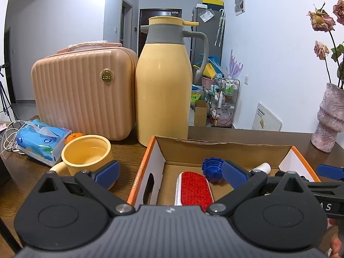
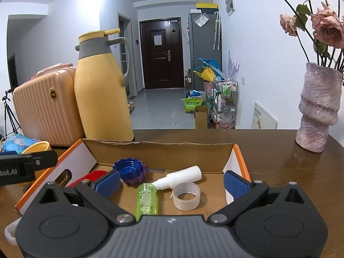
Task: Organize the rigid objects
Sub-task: 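Open both grippers to drop the blue cap and green bottle into the box, then withdraw both grippers from the box toward the remaining table items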
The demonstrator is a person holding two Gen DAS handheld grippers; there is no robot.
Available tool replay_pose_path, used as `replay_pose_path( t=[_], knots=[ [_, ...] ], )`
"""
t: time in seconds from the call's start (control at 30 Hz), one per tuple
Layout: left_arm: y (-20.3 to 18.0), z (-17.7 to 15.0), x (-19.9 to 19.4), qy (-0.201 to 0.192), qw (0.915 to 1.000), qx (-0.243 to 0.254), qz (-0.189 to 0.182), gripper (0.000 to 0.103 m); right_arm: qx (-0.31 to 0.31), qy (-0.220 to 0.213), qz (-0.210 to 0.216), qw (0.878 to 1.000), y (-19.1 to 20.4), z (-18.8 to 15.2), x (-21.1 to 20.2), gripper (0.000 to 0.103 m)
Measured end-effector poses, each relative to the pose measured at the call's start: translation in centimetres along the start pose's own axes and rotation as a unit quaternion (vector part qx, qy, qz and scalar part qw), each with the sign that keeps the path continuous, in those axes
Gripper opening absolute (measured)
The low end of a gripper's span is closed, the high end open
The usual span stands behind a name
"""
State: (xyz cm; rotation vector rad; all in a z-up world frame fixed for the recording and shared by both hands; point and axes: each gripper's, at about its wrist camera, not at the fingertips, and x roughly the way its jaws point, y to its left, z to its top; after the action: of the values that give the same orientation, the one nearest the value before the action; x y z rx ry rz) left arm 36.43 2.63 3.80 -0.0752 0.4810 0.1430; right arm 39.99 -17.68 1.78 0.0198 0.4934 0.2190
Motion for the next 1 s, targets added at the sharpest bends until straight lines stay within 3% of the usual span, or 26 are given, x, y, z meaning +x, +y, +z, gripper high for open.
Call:
replay_pose_path(
  t=[0.67,1.0],
  knots=[
    [0.2,-1.7,-5.0,-0.010,0.9999,0.001,-0.008,0.103,-0.005,-0.030,0.009,0.999,0.0,-1.4,-5.6,0.103],
    [0.3,-3.9,-7.7,-0.009,0.9998,0.003,-0.018,0.103,-0.014,-0.046,0.011,0.999,0.7,-3.7,-8.6,0.103]
  ],
)
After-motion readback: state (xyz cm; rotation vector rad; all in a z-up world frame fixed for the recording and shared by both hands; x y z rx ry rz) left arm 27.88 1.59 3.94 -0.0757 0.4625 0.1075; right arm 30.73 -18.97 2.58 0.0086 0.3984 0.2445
